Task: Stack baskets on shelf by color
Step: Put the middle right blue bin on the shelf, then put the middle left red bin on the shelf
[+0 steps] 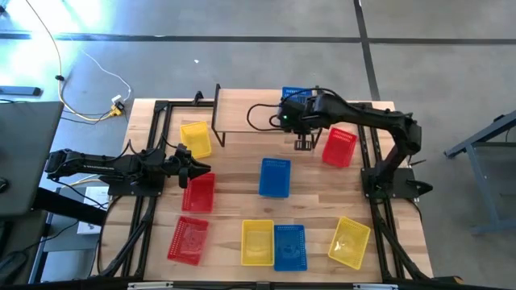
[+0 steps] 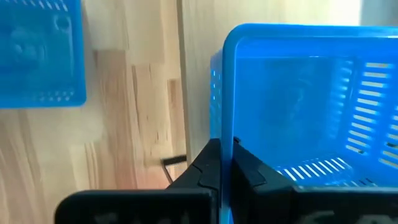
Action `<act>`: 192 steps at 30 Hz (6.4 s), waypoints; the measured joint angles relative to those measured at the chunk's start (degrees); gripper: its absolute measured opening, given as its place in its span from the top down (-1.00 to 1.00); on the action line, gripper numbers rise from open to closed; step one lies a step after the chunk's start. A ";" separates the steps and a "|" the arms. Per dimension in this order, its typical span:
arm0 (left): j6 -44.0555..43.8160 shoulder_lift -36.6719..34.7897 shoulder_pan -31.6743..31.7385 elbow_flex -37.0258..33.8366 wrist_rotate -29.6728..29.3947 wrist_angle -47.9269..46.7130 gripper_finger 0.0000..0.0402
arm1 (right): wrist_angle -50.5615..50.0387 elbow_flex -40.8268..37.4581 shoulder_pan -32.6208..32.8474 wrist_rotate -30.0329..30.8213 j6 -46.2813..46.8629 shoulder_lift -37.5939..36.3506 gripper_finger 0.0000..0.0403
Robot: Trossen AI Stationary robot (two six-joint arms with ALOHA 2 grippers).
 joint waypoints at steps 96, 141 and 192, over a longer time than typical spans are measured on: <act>16.93 42.62 -23.81 38.93 7.05 -48.62 0.32 | -10.07 22.40 10.46 -10.49 38.43 2.52 0.38; 20.34 50.99 -24.09 45.75 6.54 -51.78 0.99 | -9.80 22.40 10.46 -10.49 38.43 2.55 0.38; 67.58 65.06 15.43 75.40 -15.62 -57.48 1.00 | -10.37 22.36 10.50 -2.36 47.48 2.57 0.38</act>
